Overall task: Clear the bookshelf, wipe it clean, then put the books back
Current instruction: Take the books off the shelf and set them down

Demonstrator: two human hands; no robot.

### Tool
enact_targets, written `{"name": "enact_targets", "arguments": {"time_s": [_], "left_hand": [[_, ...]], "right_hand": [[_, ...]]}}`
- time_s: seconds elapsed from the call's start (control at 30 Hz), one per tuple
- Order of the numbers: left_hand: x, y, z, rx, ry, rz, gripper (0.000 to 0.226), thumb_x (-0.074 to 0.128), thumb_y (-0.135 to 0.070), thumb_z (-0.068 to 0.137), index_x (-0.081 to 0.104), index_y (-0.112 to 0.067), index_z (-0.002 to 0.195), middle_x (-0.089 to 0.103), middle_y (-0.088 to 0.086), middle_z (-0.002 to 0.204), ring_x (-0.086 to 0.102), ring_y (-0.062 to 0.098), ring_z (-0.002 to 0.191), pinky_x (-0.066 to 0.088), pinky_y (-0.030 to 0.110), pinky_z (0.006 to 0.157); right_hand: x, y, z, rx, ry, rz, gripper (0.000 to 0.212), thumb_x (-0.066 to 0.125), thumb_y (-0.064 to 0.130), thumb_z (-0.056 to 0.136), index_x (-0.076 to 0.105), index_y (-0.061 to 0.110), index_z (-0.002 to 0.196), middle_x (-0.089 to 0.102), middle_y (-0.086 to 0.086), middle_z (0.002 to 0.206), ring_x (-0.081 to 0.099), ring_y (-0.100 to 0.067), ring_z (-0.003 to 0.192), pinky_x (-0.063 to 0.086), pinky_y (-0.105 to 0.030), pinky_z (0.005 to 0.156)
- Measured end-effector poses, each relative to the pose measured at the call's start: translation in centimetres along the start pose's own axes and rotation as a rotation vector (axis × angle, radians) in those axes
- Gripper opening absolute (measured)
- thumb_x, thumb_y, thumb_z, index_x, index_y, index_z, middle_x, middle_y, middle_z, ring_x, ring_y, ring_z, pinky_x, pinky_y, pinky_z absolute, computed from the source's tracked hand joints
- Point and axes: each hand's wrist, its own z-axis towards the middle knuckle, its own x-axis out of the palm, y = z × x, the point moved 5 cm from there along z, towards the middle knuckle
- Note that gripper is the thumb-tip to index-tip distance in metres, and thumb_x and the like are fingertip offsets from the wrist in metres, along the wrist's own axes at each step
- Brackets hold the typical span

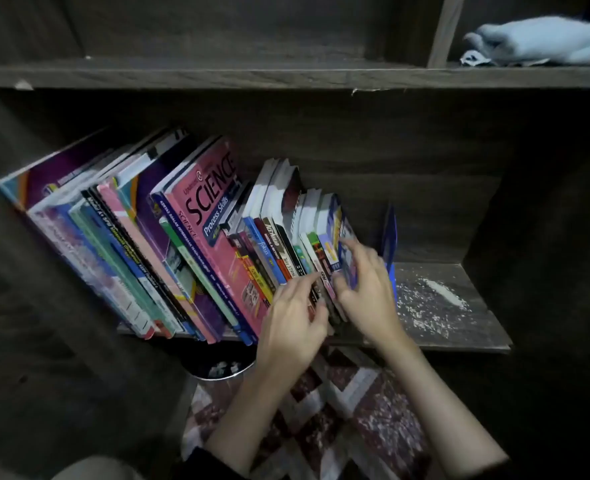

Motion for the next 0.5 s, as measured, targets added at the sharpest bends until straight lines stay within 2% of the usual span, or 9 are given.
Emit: {"name": "enact_targets", "arguments": {"time_s": [0.13, 0.27, 0.33, 0.4, 0.5], "left_hand": [[-0.4, 0.4, 1.1, 0.051, -0.077, -0.024, 0.044, 0.048, -0.021, 0.097, 0.043, -0.021, 0.141, 0.050, -0.003, 0.137, 0.042, 0.012, 0.128, 0.030, 0.024, 0.104], [-0.1, 1.0, 1.5, 0.108, -0.095, -0.037, 0.043, 0.049, -0.020, 0.097, 0.044, -0.020, 0.139, 0.053, -0.004, 0.129, 0.047, 0.012, 0.120, 0.038, 0.030, 0.102], [-0.1, 1.1, 1.5, 0.123, -0.081, -0.035, 0.045, 0.048, -0.021, 0.097, 0.040, -0.020, 0.142, 0.052, -0.004, 0.130, 0.046, 0.012, 0.120, 0.039, 0.035, 0.104], [-0.2, 1.1, 1.5, 0.125, -0.075, -0.026, 0.049, 0.047, -0.022, 0.098, 0.035, -0.022, 0.145, 0.050, -0.004, 0.132, 0.044, 0.011, 0.123, 0.038, 0.032, 0.104], [-0.9, 0.7, 1.6, 0.186, -0.164, 0.071, 0.045, 0.044, -0.022, 0.096, 0.043, -0.018, 0.141, 0.053, -0.002, 0.116, 0.043, 0.009, 0.109, 0.042, 0.026, 0.083]], "right_hand": [[0.3, 1.1, 3.7, -0.121, 0.156, -0.171, 0.080, 0.061, 0.012, 0.081, 0.025, 0.037, 0.147, 0.036, -0.006, 0.144, 0.035, -0.025, 0.128, 0.034, -0.038, 0.102], [1.7, 0.9, 5.0, -0.119, 0.355, -0.174, 0.096, 0.061, 0.012, 0.078, 0.006, 0.054, 0.144, 0.027, -0.010, 0.150, 0.029, -0.030, 0.136, 0.035, -0.048, 0.106], [1.6, 0.9, 5.4, -0.127, 0.348, -0.148, 0.098, 0.062, 0.011, 0.078, 0.004, 0.053, 0.145, 0.032, -0.008, 0.146, 0.032, -0.028, 0.132, 0.036, -0.047, 0.104], [1.6, 0.9, 5.3, -0.139, 0.349, -0.109, 0.099, 0.062, 0.009, 0.077, 0.004, 0.050, 0.147, 0.037, -0.007, 0.139, 0.036, -0.026, 0.128, 0.038, -0.045, 0.101], [1.4, 0.5, 4.6, -0.124, 0.350, -0.021, 0.098, 0.063, 0.004, 0.078, 0.008, 0.042, 0.150, 0.037, -0.006, 0.142, 0.034, -0.022, 0.133, 0.035, -0.040, 0.106]]}}
